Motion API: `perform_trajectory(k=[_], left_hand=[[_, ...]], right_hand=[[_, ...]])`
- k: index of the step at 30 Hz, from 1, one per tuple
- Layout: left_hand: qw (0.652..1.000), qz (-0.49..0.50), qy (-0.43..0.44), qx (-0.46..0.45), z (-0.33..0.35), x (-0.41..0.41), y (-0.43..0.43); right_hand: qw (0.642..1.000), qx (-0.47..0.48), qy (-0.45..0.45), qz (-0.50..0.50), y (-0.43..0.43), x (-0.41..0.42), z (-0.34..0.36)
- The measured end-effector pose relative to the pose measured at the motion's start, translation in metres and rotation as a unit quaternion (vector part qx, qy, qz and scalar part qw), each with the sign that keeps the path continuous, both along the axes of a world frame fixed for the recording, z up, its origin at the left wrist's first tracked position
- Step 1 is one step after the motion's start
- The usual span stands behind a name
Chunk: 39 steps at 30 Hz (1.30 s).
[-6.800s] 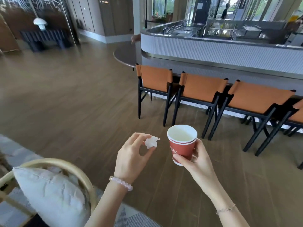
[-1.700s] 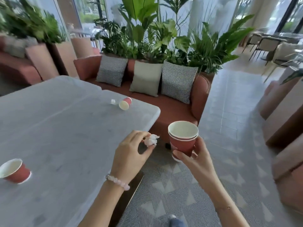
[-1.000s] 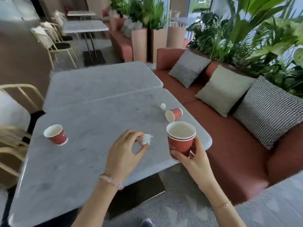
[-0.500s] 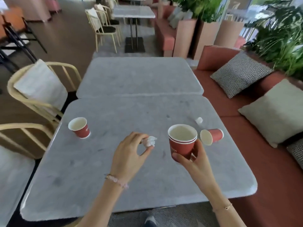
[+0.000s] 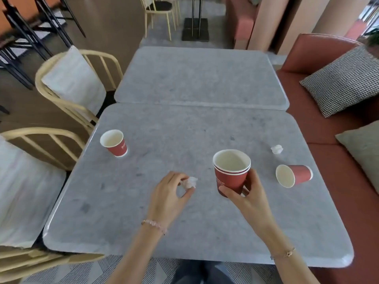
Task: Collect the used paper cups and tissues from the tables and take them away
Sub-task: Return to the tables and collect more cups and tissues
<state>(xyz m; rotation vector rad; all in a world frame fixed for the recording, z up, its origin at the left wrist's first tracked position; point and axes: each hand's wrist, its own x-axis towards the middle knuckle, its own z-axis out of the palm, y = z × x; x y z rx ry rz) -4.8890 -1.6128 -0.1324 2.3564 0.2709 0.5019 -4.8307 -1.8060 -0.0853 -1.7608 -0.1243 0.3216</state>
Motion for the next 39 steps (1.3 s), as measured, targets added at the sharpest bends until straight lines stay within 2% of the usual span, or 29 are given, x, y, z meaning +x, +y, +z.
perform_trajectory(k=[5, 11, 17, 27, 33, 39], left_hand=[[0.999, 0.034, 0.041, -0.011, -0.034, 0.003, 0.003], [0.994, 0.025, 0.108, -0.021, -0.069, -0.005, -0.010], [0.986, 0.022, 0.162, 0.017, -0.091, -0.012, -0.023], [0.975, 0.001, 0.204, 0.086, -0.097, -0.015, -0.022], [0.984, 0.032, 0.141, 0.106, -0.067, -0.011, -0.017], [0.977, 0.062, 0.037, 0.200, -0.017, -0.001, -0.008]], right_hand=[[1.000, -0.013, 0.021, 0.015, -0.002, 0.004, -0.009], [0.999, -0.030, 0.035, 0.027, -0.001, 0.010, -0.021], [0.997, -0.046, 0.040, 0.039, -0.002, 0.016, -0.028], [0.997, -0.042, 0.045, 0.054, -0.007, 0.021, -0.031], [0.997, -0.035, 0.033, 0.065, -0.008, 0.026, -0.022], [0.997, -0.009, -0.001, 0.075, -0.004, 0.028, -0.001]])
